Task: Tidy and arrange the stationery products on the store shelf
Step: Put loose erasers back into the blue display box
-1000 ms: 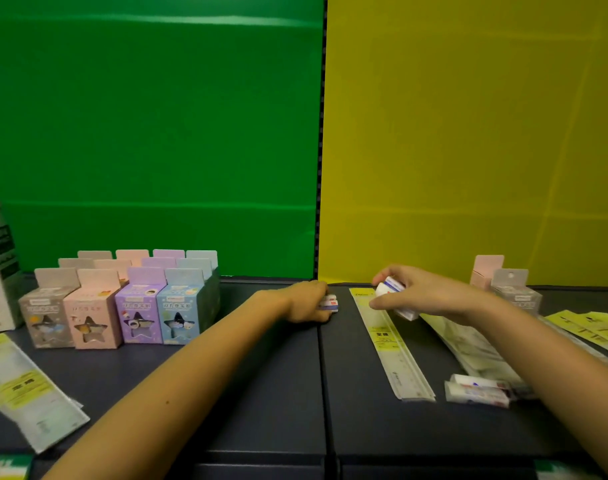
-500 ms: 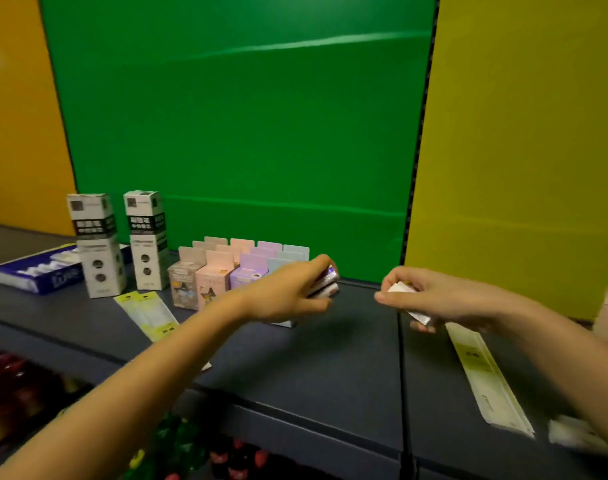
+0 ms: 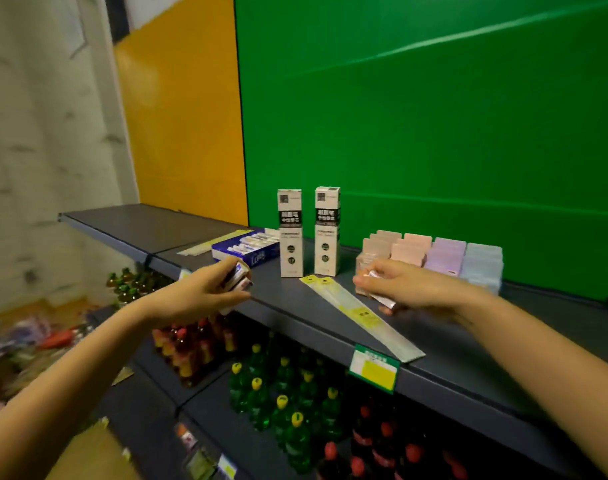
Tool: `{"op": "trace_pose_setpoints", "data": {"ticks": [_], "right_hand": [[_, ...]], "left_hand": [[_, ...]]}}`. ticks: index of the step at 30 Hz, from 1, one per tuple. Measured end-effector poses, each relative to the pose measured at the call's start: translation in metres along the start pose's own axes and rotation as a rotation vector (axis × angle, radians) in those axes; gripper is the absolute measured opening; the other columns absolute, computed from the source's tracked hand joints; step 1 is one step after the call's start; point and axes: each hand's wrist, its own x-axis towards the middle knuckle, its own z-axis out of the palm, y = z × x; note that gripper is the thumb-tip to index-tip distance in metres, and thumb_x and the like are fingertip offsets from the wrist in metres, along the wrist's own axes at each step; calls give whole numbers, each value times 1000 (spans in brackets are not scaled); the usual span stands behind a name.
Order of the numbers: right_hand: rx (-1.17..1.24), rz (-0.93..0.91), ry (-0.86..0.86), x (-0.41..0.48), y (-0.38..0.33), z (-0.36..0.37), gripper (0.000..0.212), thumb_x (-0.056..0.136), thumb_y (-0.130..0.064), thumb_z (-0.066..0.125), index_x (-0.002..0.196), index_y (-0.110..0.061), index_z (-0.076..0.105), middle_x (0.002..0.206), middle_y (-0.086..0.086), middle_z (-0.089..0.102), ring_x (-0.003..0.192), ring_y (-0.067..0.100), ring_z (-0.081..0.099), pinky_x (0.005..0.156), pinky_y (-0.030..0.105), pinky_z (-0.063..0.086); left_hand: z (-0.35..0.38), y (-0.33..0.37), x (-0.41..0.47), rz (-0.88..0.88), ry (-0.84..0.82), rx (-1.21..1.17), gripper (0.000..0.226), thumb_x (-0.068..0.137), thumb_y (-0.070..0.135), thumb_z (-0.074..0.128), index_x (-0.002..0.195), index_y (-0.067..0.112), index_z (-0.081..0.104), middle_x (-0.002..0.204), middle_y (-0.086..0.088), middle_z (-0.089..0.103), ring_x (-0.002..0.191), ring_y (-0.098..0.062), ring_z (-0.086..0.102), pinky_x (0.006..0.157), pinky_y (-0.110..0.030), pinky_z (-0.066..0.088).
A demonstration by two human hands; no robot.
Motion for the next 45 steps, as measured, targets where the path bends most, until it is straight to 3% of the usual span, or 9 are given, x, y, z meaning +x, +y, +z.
{"op": "trace_pose_setpoints", "data": {"ticks": [6, 13, 19, 22, 27, 32, 37, 41, 45], "right_hand": [[290, 29, -93, 64, -43, 76, 11, 90, -9, 41, 98, -9, 49, 74, 6, 42, 55, 10, 40, 50, 21, 31], [207, 55, -79, 139, -83, 122, 20, 90, -18, 49, 110, -14, 51, 84, 2, 52, 65, 10, 44, 52, 18, 36], [162, 74, -32, 213, -89, 135, 43, 87, -22, 59, 128, -19, 44, 119, 9, 56, 91, 18, 57, 73, 26, 46], [164, 55, 34, 249, -89, 135, 48, 87, -20, 60, 130, -16, 40, 121, 12, 56, 99, 22, 57, 84, 33, 49], [-10, -3, 192, 300, -93, 122, 39, 87, -23, 60, 122, -15, 44, 102, 3, 57, 83, 14, 53, 61, 21, 41], [-228, 11, 257, 330, -85, 114, 15, 90, -26, 54, 100, -21, 44, 88, 0, 54, 68, 10, 47, 54, 23, 34], [-379, 45, 254, 339, -83, 114, 14, 92, -25, 49, 102, -15, 47, 95, 4, 53, 82, 18, 49, 57, 23, 36], [-491, 96, 238, 346, -78, 116, 30, 94, -29, 47, 113, -6, 50, 111, 11, 59, 95, 23, 54, 77, 31, 41], [-560, 140, 241, 349, -73, 120, 33, 93, -29, 50, 113, -4, 55, 116, 13, 58, 99, 22, 54, 81, 29, 39]], "left_hand": [[-44, -70, -29, -41, 51, -7, 12, 90, 22, 54, 94, 12, 49, 81, -7, 51, 66, -6, 46, 62, -22, 39], [-87, -133, -29, -45, 124, -55, 10, 90, 25, 54, 90, 17, 49, 74, 5, 48, 57, 0, 45, 55, -17, 39], [-106, -189, 6, -67, 111, -117, 14, 90, 29, 54, 97, 17, 49, 80, -3, 54, 66, -17, 50, 58, -30, 43], [-112, -213, 35, -37, 103, -132, 15, 90, 29, 54, 97, 16, 49, 78, -5, 52, 65, -18, 47, 56, -30, 40], [-119, -237, 100, 27, 67, -133, 24, 91, 27, 54, 101, 7, 48, 82, -9, 52, 66, -16, 45, 58, -28, 41], [-122, -250, 157, 70, 8, -137, 28, 91, 27, 53, 104, 3, 46, 81, -6, 51, 65, -12, 50, 55, -23, 41], [-120, -264, 200, 133, -52, -128, 24, 92, 27, 52, 104, 7, 47, 82, -3, 52, 70, -13, 51, 57, -23, 42], [-115, -276, 231, 205, -111, -143, 11, 92, 25, 53, 96, 17, 46, 80, 1, 50, 68, -10, 50, 49, -14, 43], [-110, -287, 261, 283, -183, -176, 16, 91, 28, 54, 100, 17, 47, 81, 2, 51, 68, -10, 50, 53, -17, 43]]}}
